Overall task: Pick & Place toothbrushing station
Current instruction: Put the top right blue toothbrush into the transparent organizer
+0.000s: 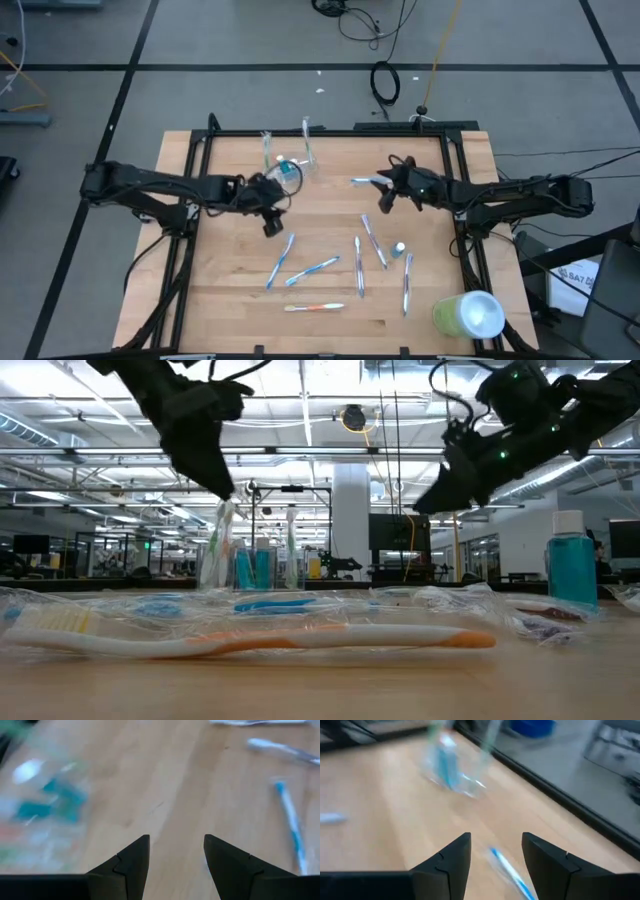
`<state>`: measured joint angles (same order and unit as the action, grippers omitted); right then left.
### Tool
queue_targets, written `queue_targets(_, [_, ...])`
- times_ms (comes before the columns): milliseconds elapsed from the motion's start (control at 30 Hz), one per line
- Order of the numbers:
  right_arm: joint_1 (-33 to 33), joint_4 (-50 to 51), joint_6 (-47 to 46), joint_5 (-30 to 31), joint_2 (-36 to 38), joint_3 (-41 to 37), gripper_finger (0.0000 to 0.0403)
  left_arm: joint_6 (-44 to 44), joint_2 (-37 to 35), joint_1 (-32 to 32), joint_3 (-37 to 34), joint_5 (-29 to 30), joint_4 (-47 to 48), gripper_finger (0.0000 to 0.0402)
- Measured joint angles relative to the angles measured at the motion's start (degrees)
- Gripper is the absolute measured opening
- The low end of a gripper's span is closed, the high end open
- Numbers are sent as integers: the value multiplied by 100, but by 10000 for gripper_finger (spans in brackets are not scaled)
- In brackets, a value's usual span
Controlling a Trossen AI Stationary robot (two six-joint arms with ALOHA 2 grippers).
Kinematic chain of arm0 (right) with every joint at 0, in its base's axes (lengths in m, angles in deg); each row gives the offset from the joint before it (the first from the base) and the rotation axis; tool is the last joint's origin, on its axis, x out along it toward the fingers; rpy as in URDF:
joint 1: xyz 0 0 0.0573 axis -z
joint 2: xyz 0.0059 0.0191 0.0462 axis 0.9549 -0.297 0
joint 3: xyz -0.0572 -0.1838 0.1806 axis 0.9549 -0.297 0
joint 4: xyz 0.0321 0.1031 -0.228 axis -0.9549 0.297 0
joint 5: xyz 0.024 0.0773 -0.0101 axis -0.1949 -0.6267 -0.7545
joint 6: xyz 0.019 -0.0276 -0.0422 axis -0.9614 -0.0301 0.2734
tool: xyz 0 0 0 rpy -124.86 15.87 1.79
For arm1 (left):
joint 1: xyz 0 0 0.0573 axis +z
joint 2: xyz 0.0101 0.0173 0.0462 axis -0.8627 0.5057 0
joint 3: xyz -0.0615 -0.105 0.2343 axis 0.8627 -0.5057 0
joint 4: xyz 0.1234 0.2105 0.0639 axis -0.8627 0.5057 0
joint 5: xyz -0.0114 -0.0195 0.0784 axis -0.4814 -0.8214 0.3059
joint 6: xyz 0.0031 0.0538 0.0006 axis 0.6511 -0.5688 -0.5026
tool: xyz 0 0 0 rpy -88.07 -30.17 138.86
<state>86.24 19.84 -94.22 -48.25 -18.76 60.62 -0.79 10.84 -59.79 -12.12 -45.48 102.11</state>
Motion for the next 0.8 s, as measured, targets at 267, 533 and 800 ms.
queue_targets(267, [243,942,-426,384,-2,0,169,469,-1127,116,161,1250,892,195])
queue_targets(533, [656,1122,-935,849,0,-268,169,483,-1665,116,162,1513,957,195])
queue_targets(800, [1111,-332,-1107,322,0,-1206,169,481,-1675,116,162,1513,965,196])
